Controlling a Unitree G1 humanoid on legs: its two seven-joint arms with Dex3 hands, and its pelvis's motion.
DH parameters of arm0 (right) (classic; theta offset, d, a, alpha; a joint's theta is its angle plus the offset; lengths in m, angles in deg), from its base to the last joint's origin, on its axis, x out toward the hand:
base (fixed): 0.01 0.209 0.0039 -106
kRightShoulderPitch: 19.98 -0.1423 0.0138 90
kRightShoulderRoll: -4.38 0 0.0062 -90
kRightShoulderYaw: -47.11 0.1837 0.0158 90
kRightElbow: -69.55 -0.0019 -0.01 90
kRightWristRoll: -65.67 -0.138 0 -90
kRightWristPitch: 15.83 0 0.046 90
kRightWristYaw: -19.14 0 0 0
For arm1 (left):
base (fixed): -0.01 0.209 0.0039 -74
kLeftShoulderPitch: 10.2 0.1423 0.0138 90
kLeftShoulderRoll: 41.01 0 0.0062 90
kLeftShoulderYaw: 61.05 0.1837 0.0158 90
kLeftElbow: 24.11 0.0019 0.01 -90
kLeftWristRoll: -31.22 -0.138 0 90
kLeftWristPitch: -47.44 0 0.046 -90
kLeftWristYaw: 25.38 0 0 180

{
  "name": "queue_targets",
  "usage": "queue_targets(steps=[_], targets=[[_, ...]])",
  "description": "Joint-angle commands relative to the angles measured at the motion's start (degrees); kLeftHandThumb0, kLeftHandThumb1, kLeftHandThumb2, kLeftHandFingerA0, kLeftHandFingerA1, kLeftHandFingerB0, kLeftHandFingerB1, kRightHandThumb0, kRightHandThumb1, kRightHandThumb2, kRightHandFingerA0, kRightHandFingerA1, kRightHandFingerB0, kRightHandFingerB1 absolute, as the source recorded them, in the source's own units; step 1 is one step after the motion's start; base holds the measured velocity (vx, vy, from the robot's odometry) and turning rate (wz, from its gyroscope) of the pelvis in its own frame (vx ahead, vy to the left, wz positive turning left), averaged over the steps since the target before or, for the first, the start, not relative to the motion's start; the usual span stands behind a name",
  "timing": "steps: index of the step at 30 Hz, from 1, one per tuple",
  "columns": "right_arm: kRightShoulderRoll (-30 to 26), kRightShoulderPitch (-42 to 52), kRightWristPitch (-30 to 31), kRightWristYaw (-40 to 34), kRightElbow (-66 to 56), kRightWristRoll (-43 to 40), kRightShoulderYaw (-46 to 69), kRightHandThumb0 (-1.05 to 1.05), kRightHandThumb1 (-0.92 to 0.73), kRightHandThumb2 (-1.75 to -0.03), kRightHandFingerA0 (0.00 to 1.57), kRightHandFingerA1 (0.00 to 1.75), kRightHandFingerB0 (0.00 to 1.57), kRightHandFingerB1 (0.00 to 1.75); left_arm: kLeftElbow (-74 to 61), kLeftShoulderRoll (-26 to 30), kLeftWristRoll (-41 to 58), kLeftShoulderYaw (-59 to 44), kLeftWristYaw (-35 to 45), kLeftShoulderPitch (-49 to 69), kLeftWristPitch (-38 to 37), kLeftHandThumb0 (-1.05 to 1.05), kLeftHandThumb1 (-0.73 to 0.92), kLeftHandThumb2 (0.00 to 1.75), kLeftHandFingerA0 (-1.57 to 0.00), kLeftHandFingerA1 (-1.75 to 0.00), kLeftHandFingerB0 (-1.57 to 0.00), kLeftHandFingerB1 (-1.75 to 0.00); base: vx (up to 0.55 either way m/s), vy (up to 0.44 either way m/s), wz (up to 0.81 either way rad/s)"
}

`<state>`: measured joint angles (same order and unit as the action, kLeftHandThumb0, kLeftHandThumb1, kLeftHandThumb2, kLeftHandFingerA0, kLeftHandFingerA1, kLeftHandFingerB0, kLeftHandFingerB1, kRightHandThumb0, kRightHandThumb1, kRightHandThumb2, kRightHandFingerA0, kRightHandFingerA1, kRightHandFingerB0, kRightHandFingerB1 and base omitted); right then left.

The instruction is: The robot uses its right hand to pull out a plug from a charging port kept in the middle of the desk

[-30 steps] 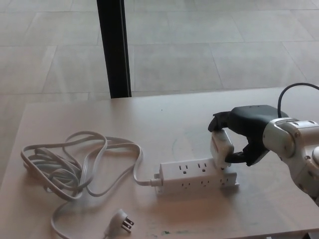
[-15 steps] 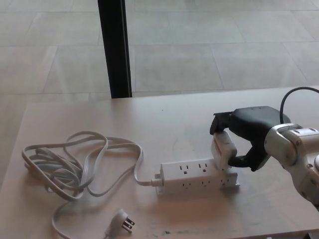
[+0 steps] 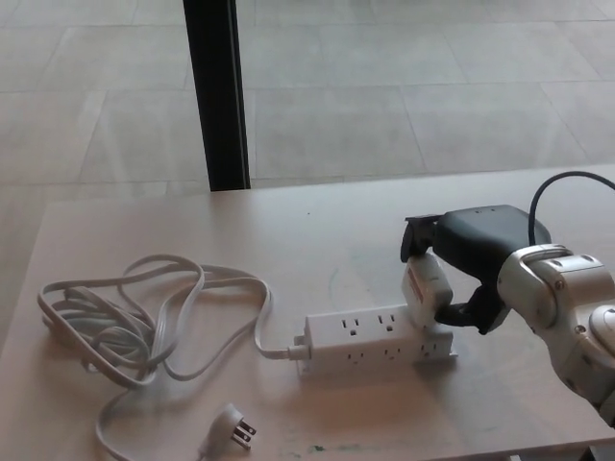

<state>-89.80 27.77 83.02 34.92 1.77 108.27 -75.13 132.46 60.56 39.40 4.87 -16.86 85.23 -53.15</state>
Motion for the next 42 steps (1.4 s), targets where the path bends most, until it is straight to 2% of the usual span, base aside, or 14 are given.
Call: queue_targets(steps=[1,5,6,7,10,11,18,25,26,29,30,32,36,42], targets=[[0.3,1.8,0.2,-1.7,1.8,2.2,-0.9,-0.40,-0.46,-1.12,0.92,1.75,0.76,1.48,0.7,1.0,0.3,0.0,0.2,0.3,-2.2,-0.80,0.92,0.75,-0.67,-0.55,-0.50,-0.44,0.00,0.000,0.00],[0.3,0.3,0.9,-1.6,1.2,1.4,0.6,-0.35,-0.48,-1.01,0.91,1.75,0.71,1.64,0.1,1.0,-0.1,0.6,-0.4,0.5,-2.1,-0.78,0.92,0.76,-0.67,-0.54,-0.51,-0.43,0.00,0.000,0.00],[-0.4,-2.0,1.8,1.3,0.7,1.9,0.5,-0.34,-0.53,-0.93,0.90,1.75,0.75,1.13,-0.3,1.0,-0.5,1.1,-1.1,0.6,-2.0,-0.78,0.92,0.76,-0.68,-0.53,-0.52,-0.43,0.00,0.000,0.00],[-0.1,-3.5,1.3,1.4,2.0,1.9,0.4,-0.35,-0.53,-0.96,0.90,1.75,0.73,1.24,-0.4,1.4,-0.2,0.7,-1.0,0.6,-1.7,-0.78,0.92,0.76,-0.67,-0.52,-0.51,-0.43,0.00,0.000,0.00],[-0.6,-6.1,1.5,3.0,3.0,2.3,0.1,-0.37,-0.57,-0.92,0.86,1.75,0.72,0.85,-0.4,1.2,0.8,-0.1,-0.5,0.4,-1.4,-0.78,0.92,0.74,-0.69,-0.55,-0.53,-0.45,0.00,0.000,0.00],[-1.2,-7.5,0.6,2.3,3.3,1.8,1.1,-0.34,-0.51,-0.90,1.00,1.75,0.78,1.28,-0.3,1.4,0.6,0.0,-0.2,0.3,-1.6,-0.78,0.92,0.75,-0.67,-0.52,-0.51,-0.42,0.00,0.000,0.00],[-3.6,-10.8,-3.8,2.2,4.5,1.0,2.7,-0.40,-0.51,-1.07,0.92,1.75,0.75,1.49,-0.4,1.4,0.8,-0.2,0.0,0.5,-1.4,-0.79,0.92,0.77,-0.68,-0.53,-0.50,-0.41,0.00,0.000,0.00],[-4.7,-12.9,-3.1,3.8,4.5,0.6,4.8,-0.40,-0.54,-0.92,0.93,1.75,0.72,1.58,-0.2,1.6,0.3,0.1,-0.6,0.8,-1.3,-0.86,0.79,0.92,-0.67,-0.57,-0.49,-0.47,0.00,0.000,0.00],[-5.3,-13.0,-3.1,4.5,4.0,0.4,5.1,-0.36,-0.50,-0.99,0.99,1.75,0.82,1.04,0.0,1.5,0.9,-0.4,-0.3,0.6,-1.1,-0.81,0.92,0.74,-0.68,-0.52,-0.51,-0.42,0.00,0.000,0.00],[-6.5,-12.9,-2.4,5.7,3.0,0.0,6.2,-0.40,-0.45,-1.08,1.20,1.32,0.68,0.72,0.4,1.6,1.1,-0.7,0.0,0.5,-1.2,-0.81,0.92,0.74,-0.70,-0.53,-0.53,-0.43,0.00,0.000,0.00],[-6.9,-12.9,-2.2,6.5,2.7,-0.1,6.5,-0.37,-0.47,-0.98,0.96,1.71,0.70,0.54,0.3,1.6,1.0,-0.6,0.3,0.7,-1.5,-0.82,0.92,0.75,-0.66,-0.53,-0.50,-0.42,0.00,0.000,0.00],[-7.9,-12.6,-3.2,6.0,3.2,-0.6,7.5,-0.38,-0.47,-1.01,0.96,1.74,0.74,0.59,0.0,1.6,0.3,-0.1,-0.3,0.9,-1.3,-0.86,0.79,0.92,-0.66,-0.57,-0.48,-0.47,0.00,0.000,0.00],[-9.9,-10.2,-5.1,4.1,3.4,-1.2,8.8,-0.36,-0.48,-1.07,0.95,1.75,0.79,0.89,-0.6,1.5,0.7,-0.4,-0.1,1.4,-1.4,-0.81,0.92,0.77,-0.66,-0.53,-0.49,-0.42,0.00,0.000,0.00],[-11.2,-6.8,-3.1,7.0,3.3,0.2,7.8,-0.40,-0.53,-0.95,0.94,1.69,0.69,0.54,0.4,1.3,0.8,-0.7,-0.1,0.8,-1.9,-0.87,0.77,0.92,-0.67,-0.58,-0.49,-0.48,0.00,0.000,0.00]])
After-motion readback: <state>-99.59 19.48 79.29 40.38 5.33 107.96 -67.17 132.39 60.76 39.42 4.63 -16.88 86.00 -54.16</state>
